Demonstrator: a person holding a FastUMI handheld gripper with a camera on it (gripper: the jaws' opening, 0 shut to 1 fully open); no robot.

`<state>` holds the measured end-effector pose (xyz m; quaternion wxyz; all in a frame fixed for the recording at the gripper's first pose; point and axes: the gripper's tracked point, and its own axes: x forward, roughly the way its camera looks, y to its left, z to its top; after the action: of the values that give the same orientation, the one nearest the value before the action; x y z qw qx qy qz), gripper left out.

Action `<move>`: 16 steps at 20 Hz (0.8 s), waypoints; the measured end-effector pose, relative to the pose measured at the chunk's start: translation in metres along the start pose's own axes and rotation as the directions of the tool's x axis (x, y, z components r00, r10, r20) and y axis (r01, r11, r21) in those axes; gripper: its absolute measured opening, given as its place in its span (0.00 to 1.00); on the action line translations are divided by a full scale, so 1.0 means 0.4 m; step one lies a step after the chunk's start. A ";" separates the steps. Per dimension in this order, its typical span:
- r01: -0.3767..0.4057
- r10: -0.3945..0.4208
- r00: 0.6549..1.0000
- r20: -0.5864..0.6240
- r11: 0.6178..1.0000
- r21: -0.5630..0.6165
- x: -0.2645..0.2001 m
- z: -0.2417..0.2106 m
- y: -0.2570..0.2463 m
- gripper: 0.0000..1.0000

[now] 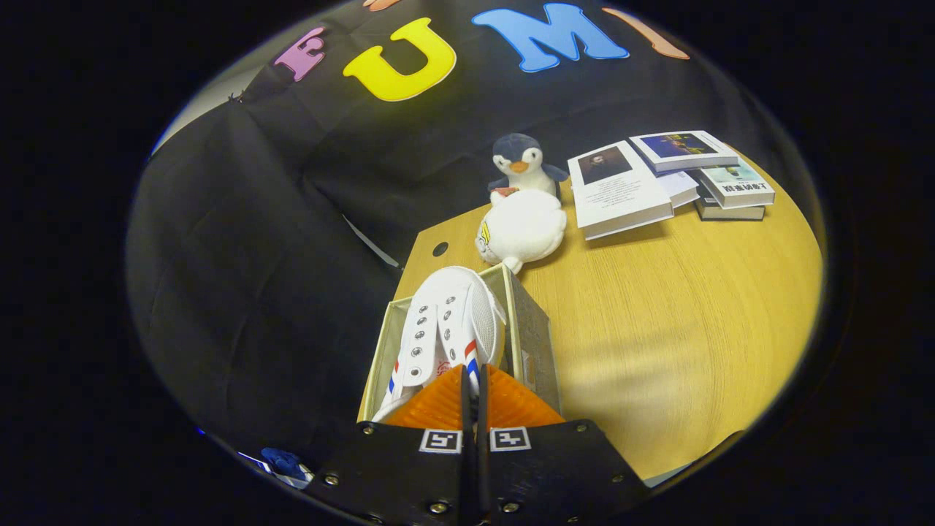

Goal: Open the storage box then place both shoes into the box .Put the left shoe in first, then the right shoe, with the right side of both shoes facing outward in a uniform manner.

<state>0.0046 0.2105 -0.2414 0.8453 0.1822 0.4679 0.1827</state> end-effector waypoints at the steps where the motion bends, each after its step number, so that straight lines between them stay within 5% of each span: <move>1: 0.013 -0.013 1.000 0.004 1.000 -0.015 0.009 -0.004 0.001 0.00; 4: 0.021 -0.021 1.000 0.007 0.998 -0.067 0.019 -0.021 0.006 0.08; 8: 0.001 0.012 0.985 0.171 0.997 -0.078 -0.033 0.091 0.024 0.99; 16: 0.070 0.013 0.932 0.362 0.974 -0.214 -0.238 0.232 0.012 0.98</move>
<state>0.0363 0.1563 -0.1240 0.9344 0.1098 0.2838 0.1850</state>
